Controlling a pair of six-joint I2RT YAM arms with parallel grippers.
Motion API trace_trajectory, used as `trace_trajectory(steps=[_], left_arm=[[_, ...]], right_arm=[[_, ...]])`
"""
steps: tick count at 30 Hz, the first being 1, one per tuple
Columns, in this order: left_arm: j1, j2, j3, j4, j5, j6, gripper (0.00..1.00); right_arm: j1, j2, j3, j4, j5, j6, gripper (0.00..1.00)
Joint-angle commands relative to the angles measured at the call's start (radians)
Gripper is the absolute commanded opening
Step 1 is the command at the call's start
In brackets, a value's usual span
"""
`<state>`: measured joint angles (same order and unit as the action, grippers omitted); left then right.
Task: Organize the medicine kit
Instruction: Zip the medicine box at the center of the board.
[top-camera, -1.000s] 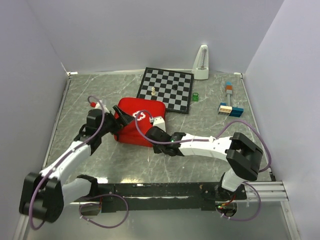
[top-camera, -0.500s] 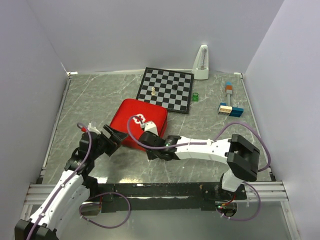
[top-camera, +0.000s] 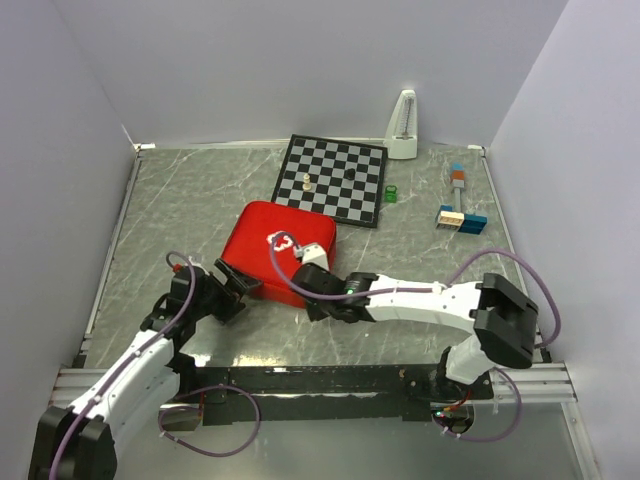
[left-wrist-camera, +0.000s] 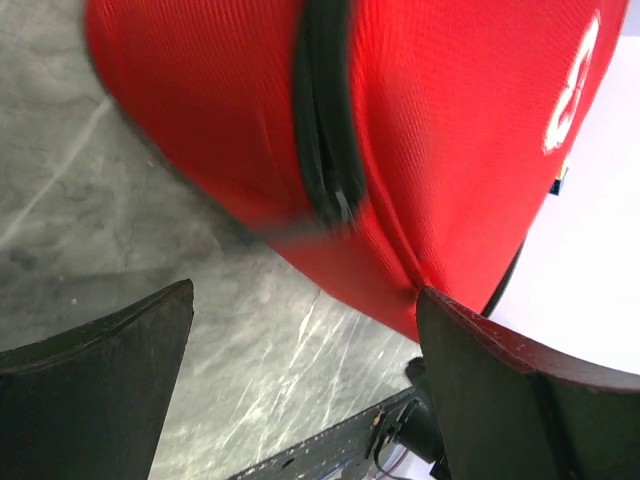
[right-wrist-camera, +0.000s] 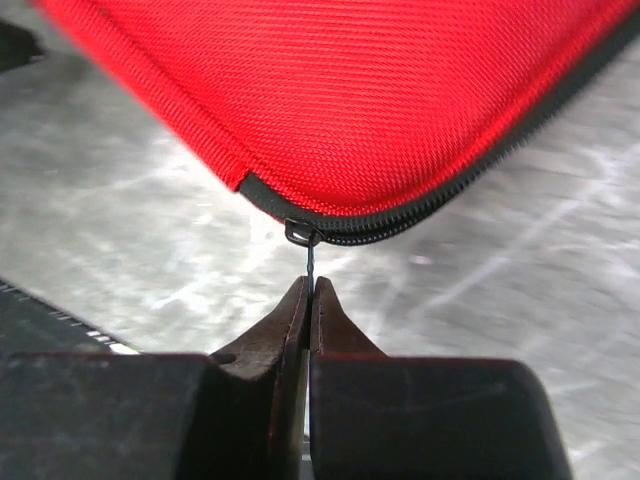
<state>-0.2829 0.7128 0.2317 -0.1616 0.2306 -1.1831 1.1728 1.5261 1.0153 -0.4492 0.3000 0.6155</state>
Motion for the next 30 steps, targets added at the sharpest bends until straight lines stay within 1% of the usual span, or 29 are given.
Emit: trace_trajectory(steps=[1,5,8,12,15,18,20,21,22,26,30], left_arm=[[-0.001,0.069,0.024,0.134,-0.023,-0.027,0.97],[0.001,0.172,0.067,0.204,-0.020,-0.006,0.98],[0.001,0.236,0.113,0.209,-0.037,0.016,0.98],[0.011,0.263,0.152,0.206,-0.047,0.031,0.99],[0.019,0.249,0.152,0.205,-0.043,0.028,0.94],[0.024,0.220,0.130,0.217,-0.054,0.036,0.79],[0.030,0.200,0.113,0.234,-0.063,0.049,0.62],[0.033,0.194,0.106,0.238,-0.066,0.060,0.50],[0.037,0.191,0.106,0.238,-0.071,0.075,0.41],[0.059,0.223,0.150,0.202,-0.093,0.151,0.29],[0.083,0.315,0.222,0.183,-0.051,0.224,0.20]], right_arm=[[-0.062,-0.086,-0.070,-0.049,0.059,-0.033,0.00],[-0.087,-0.118,-0.106,-0.017,0.037,-0.066,0.00],[-0.081,-0.116,-0.104,-0.011,0.022,-0.076,0.00],[-0.061,-0.110,-0.104,-0.003,0.008,-0.072,0.00],[-0.056,-0.107,-0.106,0.004,-0.004,-0.065,0.00],[-0.050,-0.106,-0.101,0.010,-0.009,-0.062,0.00],[-0.044,-0.104,-0.098,0.010,-0.007,-0.062,0.00],[-0.041,-0.104,-0.098,0.010,-0.006,-0.062,0.00],[-0.036,-0.104,-0.096,0.010,-0.007,-0.063,0.00],[-0.021,-0.103,-0.090,0.009,-0.012,-0.066,0.00],[-0.007,-0.090,-0.072,0.004,-0.015,-0.069,0.00]])
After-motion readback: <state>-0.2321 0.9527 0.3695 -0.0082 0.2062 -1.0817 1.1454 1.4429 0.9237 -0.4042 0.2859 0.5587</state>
